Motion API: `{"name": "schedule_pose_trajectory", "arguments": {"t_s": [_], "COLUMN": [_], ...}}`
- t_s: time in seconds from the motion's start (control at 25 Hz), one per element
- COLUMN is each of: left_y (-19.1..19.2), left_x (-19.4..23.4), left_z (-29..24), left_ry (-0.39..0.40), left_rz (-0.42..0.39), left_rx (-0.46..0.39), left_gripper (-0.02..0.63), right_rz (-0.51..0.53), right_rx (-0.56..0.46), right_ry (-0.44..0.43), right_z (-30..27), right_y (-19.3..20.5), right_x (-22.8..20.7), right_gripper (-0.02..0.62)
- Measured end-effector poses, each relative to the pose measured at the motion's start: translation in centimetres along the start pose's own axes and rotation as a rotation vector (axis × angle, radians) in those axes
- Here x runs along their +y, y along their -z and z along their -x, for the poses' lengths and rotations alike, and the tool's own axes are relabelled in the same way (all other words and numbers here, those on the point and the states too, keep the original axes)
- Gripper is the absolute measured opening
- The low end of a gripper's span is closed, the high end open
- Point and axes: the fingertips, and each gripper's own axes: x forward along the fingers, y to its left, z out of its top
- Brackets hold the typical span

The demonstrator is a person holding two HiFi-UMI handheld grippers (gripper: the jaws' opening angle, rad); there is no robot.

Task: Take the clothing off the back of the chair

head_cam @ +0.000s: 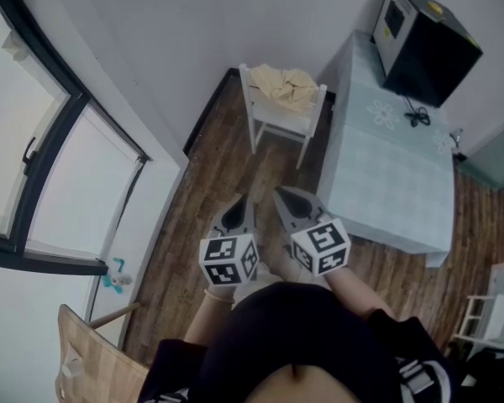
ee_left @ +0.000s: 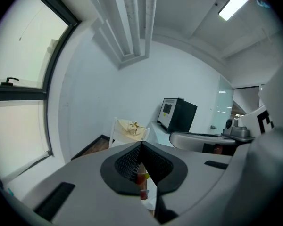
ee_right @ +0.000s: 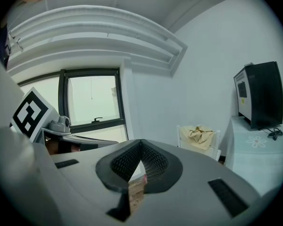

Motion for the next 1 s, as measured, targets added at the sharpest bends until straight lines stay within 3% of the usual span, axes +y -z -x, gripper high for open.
{"name": "schedule_pose_trajectory", "arguments": {"t_s": [0.52, 1.0], "left_y": [-1.8, -2.7], "left_x": [6.6, 8.8], "left_z": [-2.6, -5.7], "left_ry": [0.015, 0.015], "left_rz": [-0.023, 0.014], "left_rx": [0.007, 0.020], "left_gripper": [-0.003, -0.003], "right_rz": [-0.003, -0.003], "right_rx": [0.005, 0.009], "right_ry": [0.025, 0.059], "right_z": [-7.0, -9.5], "right_y": [-0.4, -1.3], "right_x": [0.8, -1.7], "right_gripper": [0.011, 0.011]}}
